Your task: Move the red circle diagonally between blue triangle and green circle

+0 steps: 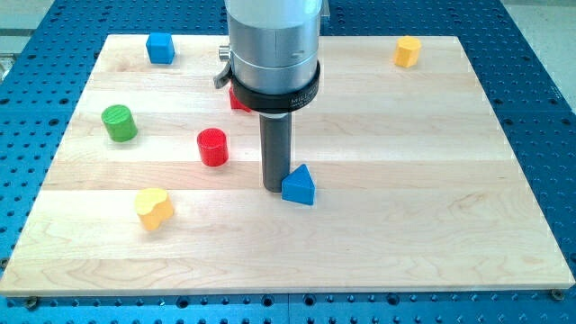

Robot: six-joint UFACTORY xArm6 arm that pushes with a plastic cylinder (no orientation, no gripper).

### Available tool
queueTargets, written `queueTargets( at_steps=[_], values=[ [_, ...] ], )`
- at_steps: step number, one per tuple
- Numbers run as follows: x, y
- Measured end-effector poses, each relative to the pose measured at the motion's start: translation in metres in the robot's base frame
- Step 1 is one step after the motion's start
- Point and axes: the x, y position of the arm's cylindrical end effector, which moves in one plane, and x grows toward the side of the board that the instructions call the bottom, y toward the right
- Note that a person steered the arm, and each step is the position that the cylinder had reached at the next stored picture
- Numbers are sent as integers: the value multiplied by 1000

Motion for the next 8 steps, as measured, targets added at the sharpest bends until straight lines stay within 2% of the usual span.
queueTargets(
  at_steps=[3,5,8],
  values=[
    [-10,0],
    [-34,-44],
    [-37,-52]
  ],
)
